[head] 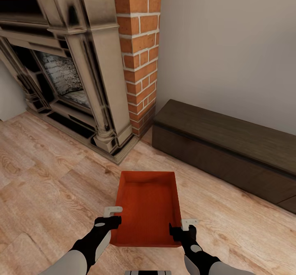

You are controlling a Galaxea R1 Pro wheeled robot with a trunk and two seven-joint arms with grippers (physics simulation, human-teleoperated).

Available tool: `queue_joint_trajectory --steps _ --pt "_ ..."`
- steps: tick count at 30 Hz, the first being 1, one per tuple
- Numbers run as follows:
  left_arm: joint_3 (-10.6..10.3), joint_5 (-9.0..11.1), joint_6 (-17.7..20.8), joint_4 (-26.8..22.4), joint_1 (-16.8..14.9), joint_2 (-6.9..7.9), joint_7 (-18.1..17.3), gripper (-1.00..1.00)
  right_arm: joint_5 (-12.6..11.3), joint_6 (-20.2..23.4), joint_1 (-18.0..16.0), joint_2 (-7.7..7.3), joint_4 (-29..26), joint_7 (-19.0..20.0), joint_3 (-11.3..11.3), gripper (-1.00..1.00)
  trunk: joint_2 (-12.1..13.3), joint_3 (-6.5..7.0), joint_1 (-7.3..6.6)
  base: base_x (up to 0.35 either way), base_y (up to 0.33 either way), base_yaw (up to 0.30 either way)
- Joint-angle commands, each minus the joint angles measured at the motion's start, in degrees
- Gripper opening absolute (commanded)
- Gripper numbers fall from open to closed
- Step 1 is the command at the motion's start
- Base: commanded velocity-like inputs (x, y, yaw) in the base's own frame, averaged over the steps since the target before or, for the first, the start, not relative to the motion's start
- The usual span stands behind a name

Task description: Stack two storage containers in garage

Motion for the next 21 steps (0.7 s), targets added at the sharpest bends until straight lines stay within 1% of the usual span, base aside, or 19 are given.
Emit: queue_joint_trajectory --steps 1,14,21 --pt "-0.49 0.51 0.32 -0.09 0.0 0.04 0.42 1.0 -0.4 -0.17 -0.03 0.01 0.03 -0.25 0.49 1.0 -0.01 -0.04 -0.01 0.0 0.0 0.0" --pt "-0.54 0.51 0.32 0.0 0.0 0.02 0.42 1.0 -0.55 -0.34 -0.03 -0.02 0.1 -0.31 0.39 1.0 -0.01 -0.04 -0.01 0.0 0.0 0.0" --pt "-0.54 0.5 0.29 -0.01 0.0 0.02 0.42 1.0 -2.75 -0.39 -0.03 -0.07 0.1 -0.33 0.41 1.0 -0.01 -0.04 -0.01 0.0 0.0 0.0"
